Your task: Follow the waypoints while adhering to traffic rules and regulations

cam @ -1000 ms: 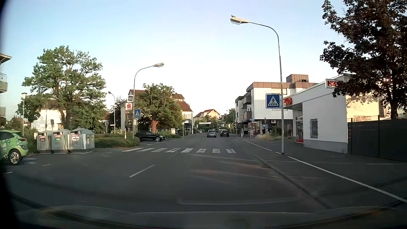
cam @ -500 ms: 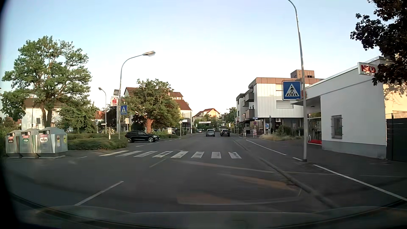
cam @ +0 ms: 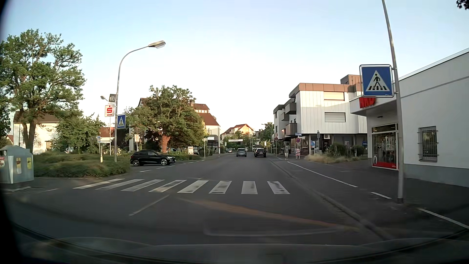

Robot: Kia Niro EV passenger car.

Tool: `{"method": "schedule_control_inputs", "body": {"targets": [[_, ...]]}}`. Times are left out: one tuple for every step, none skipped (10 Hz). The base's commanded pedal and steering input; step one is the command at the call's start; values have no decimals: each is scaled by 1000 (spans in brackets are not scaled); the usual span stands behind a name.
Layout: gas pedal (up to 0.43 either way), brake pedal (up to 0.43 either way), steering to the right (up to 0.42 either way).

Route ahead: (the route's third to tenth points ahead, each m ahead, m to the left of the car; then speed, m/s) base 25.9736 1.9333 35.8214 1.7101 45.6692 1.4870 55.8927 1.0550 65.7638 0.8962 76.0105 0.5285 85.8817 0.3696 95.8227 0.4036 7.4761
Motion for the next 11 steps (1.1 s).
{"method": "schedule_control_inputs", "body": {"targets": [[0, 30, 0], [8, 30, 0], [20, 30, 0], [20, 30, 0], [28, 30, 0], [28, 30, 0], [28, 30, 0], [39, 30, 0], [39, 30, 0], [39, 30, 0], [47, 30, 0]]}}
